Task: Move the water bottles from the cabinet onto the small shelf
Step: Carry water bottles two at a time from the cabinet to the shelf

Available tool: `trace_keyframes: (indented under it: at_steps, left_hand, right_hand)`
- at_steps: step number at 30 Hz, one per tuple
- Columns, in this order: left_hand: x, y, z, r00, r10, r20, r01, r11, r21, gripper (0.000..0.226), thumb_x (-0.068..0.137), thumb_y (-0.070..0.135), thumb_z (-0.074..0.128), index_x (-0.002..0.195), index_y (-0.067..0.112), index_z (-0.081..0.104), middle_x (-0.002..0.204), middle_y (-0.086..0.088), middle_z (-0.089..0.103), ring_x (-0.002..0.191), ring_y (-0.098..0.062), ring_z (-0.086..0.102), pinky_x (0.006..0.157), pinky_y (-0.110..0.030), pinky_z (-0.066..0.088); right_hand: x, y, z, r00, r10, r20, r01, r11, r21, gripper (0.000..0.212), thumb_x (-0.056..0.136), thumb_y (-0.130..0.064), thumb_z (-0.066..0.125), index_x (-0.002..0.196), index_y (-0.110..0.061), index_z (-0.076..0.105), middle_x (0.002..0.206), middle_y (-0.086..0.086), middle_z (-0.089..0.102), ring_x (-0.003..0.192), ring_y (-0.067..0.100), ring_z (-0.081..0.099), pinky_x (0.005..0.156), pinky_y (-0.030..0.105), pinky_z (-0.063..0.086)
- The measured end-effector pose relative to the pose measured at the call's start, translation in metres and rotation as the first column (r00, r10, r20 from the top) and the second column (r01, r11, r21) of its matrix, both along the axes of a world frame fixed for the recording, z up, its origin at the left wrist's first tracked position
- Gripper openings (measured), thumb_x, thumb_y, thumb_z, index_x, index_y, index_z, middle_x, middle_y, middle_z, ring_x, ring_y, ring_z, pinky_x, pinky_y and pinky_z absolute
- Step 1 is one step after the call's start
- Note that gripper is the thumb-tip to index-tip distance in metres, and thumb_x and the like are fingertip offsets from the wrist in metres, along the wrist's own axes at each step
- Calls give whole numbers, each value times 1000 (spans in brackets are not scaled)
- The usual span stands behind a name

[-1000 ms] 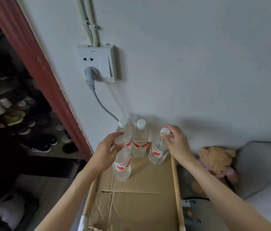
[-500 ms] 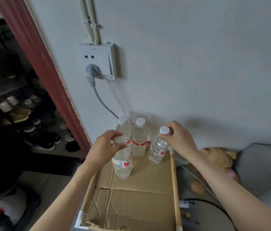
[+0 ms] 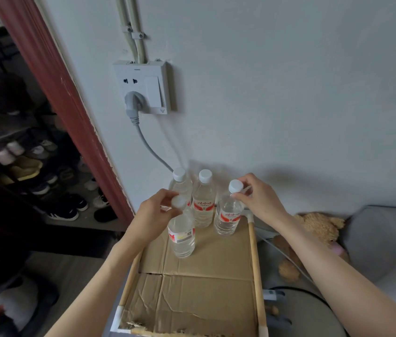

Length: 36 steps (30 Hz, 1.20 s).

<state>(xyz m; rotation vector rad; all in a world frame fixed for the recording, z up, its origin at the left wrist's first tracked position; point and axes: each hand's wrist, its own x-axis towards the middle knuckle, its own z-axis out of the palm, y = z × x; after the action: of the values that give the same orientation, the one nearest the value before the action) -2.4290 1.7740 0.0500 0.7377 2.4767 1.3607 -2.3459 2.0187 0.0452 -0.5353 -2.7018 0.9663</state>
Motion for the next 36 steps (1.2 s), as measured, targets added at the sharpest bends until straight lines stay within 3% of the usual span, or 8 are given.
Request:
trace_keyframes:
  at_steps: [3, 7, 10, 19, 24, 30, 33, 36]
  left_hand:
    - [2, 3, -2, 1000, 15, -7, -15, 1000, 11, 30, 76, 20, 71, 101, 25, 55, 94, 15, 62, 91, 2, 56, 82, -25, 46]
    - [1, 3, -4, 993, -115, -35, 114, 993, -15, 44, 80, 18, 67, 120, 25, 50, 115, 9, 57, 103, -6, 53, 93, -29, 43]
    - [-1, -1, -6, 996, -92, 8, 92, 996, 12, 39, 79, 16, 68, 113, 30, 55, 117, 10, 60, 111, -10, 52, 100, -30, 39]
    - [7, 5, -13, 991, 135, -5, -133, 983, 127, 31, 74, 23, 73, 96, 28, 52, 95, 19, 59, 91, 1, 54, 78, -18, 42]
    - [17, -2, -31, 995, 93, 46, -99, 983, 157, 65, 72, 18, 75, 125, 31, 40, 116, 18, 48, 106, -1, 47, 89, -15, 38]
    - [28, -15, -105, 938, 166, 305, -172, 985, -5, 97, 64, 30, 80, 141, 29, 20, 144, 4, 35, 127, -15, 40, 103, -41, 38]
    - [40, -5, -133, 854, 224, 469, -225, 973, -53, 74, 70, 19, 76, 131, 20, 34, 122, 1, 55, 114, -20, 52, 96, -42, 44]
    - [43, 6, -139, 837, 291, 464, -282, 955, -90, 57, 72, 18, 74, 121, 16, 44, 97, -2, 63, 93, -21, 59, 85, -40, 49]
  right_hand:
    - [-4, -6, -4, 1000, -10, -21, 9, 999, -44, 31, 81, -31, 65, 105, -21, 48, 104, -5, 57, 94, 13, 55, 76, 27, 45]
    - [-1, -13, -8, 1000, 15, -6, -16, 986, -168, 47, 80, -30, 67, 121, -17, 45, 111, -5, 50, 102, 9, 46, 83, 25, 35]
    - [2, -15, -16, 996, 66, 54, -55, 982, -183, 50, 77, -28, 71, 119, -18, 45, 110, -6, 48, 102, 9, 45, 83, 25, 36]
    - [-3, -21, -38, 999, 7, 49, 7, 962, -274, 61, 79, -22, 69, 129, -24, 33, 126, 1, 53, 115, 19, 49, 91, 34, 42]
    - [-5, -17, -45, 1000, -4, -3, 3, 960, -280, 69, 78, -23, 70, 134, -30, 30, 123, -11, 49, 114, 11, 47, 94, 31, 40]
    - [5, -16, -78, 999, -26, 25, 34, 895, -444, 82, 73, -20, 75, 137, -32, 24, 122, -13, 52, 110, 7, 52, 94, 29, 43]
    - [5, -22, -98, 992, -38, 117, 83, 910, -406, 70, 73, -28, 74, 131, -21, 36, 126, -4, 53, 117, 15, 50, 97, 30, 38]
    - [-1, -26, -113, 987, -80, 139, 125, 930, -347, 61, 70, -38, 73, 120, -23, 42, 122, 0, 58, 115, 19, 51, 100, 44, 42]
